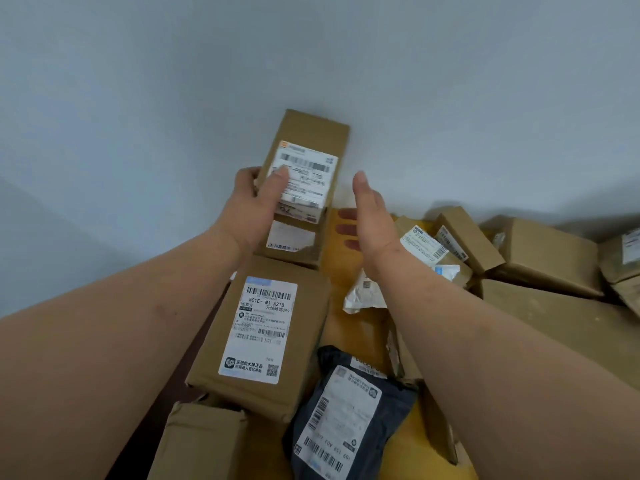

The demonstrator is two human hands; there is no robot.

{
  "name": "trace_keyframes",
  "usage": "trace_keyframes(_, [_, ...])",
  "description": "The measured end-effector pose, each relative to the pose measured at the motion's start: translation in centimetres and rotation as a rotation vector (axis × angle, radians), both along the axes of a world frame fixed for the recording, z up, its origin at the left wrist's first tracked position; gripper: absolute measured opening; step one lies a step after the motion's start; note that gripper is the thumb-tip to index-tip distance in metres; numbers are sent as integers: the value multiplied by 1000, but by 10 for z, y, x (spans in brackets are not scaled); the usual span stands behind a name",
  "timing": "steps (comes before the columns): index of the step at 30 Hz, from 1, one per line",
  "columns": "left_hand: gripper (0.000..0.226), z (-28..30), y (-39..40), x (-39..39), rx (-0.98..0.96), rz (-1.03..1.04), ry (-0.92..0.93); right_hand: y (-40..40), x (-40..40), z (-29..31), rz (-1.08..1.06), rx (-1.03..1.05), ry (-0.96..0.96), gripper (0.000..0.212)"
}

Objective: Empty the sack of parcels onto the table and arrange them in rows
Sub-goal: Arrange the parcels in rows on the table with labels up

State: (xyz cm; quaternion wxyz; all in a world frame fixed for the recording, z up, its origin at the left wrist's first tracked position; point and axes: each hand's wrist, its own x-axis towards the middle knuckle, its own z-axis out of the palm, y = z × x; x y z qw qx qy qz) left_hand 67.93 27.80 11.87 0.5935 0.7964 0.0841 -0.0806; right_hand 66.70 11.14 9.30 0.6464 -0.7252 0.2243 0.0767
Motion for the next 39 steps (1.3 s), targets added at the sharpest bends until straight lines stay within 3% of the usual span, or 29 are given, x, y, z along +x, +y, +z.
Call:
trace_keyframes(4, [66, -3, -31, -4, 122, -206, 78, -24, -9, 9, -42, 210, 44, 66])
trace_keyframes(8, [71, -7, -50, -7, 390, -351, 100, -54, -14, 1, -79, 215, 44, 66])
trace_keyframes(12, [64, -16, -55, -5, 549, -368, 59, -66, -11, -9, -97, 54, 86, 55])
trace_keyframes(17, [62, -27, -56, -14, 655, -416, 138, -67, -17, -16, 193, -329, 105, 44])
trace_keyframes(20, [62, -31, -58, -16, 717, -414, 125, -85, -23, -21, 224, -536, 49, 38])
trace_keyframes(24, [61, -33, -62, -15, 790, -410, 100, -114, -34, -26, 254, -901, 117, 47])
trace_keyframes(26, [63, -35, -65, -15, 807, -409, 85, -124, -43, -23, 372, -954, 147, 59])
trace_keyframes(30, [65, -37, -74, -20, 813, -453, 66, -128, -62, -24, 843, -1099, 231, 97])
trace_keyframes(32, [65, -38, -79, -23, 824, -456, 69, -128, -67, -28, 907, -1099, 266, 105])
trace_keyframes(35, [63, -37, -83, -26, 856, -457, 64, -126, -68, -28, 871, -1115, 215, 99])
trace_keyframes(39, [59, -33, -86, -32, 858, -446, 58, -129, -66, -19, 788, -1153, 107, 72])
